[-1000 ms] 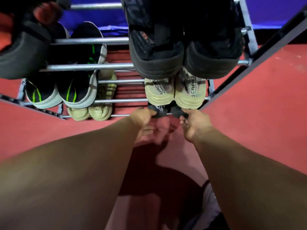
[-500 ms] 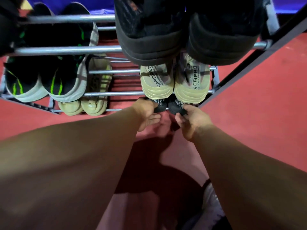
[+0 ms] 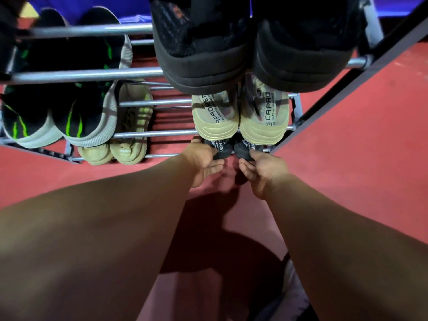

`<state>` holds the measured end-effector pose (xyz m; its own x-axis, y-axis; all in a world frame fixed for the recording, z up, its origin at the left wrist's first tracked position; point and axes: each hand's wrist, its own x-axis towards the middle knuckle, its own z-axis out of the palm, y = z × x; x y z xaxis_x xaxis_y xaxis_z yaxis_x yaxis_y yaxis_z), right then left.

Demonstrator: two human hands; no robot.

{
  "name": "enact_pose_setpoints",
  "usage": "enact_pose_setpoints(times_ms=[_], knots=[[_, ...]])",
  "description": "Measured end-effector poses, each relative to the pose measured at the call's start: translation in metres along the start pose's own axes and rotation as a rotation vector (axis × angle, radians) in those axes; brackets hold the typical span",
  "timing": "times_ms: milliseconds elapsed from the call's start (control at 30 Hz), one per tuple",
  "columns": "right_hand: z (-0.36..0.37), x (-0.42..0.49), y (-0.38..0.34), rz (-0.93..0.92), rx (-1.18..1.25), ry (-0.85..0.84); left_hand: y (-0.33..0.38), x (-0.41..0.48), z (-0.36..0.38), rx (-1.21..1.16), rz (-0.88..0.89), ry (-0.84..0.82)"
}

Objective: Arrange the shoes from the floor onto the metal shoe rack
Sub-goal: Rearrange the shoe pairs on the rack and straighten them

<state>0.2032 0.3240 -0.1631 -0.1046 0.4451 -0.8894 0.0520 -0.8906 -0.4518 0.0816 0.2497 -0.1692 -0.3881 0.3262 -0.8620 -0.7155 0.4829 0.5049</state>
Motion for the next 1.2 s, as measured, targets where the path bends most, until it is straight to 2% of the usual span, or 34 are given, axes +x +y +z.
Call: enact_pose_setpoints(times_ms=[233,433,600,900,1200], knots=[[0.000,-0.002,-0.005,0.022,0.008,0.021,-0.002,-0.001,0.001,-0.010,0.002,-0.007],[0.002,-0.002,-0.008,0.057,0.141,-0.022,-0.001,-0.004,0.002,-0.033,0.002,-0.013],[0.002,-0.003,-0.008,0.025,0.088,0.016,-0.002,-0.004,0.002,-0.035,0.008,-0.008],[0.000,0.006,-0.003,0.082,0.022,0.033,-0.002,-0.002,-0.006,0.056,-0.029,0.038],[0.000,0.005,-0.005,0.073,-0.021,0.007,-0.002,-0.006,-0.011,0.112,-0.020,-0.018]])
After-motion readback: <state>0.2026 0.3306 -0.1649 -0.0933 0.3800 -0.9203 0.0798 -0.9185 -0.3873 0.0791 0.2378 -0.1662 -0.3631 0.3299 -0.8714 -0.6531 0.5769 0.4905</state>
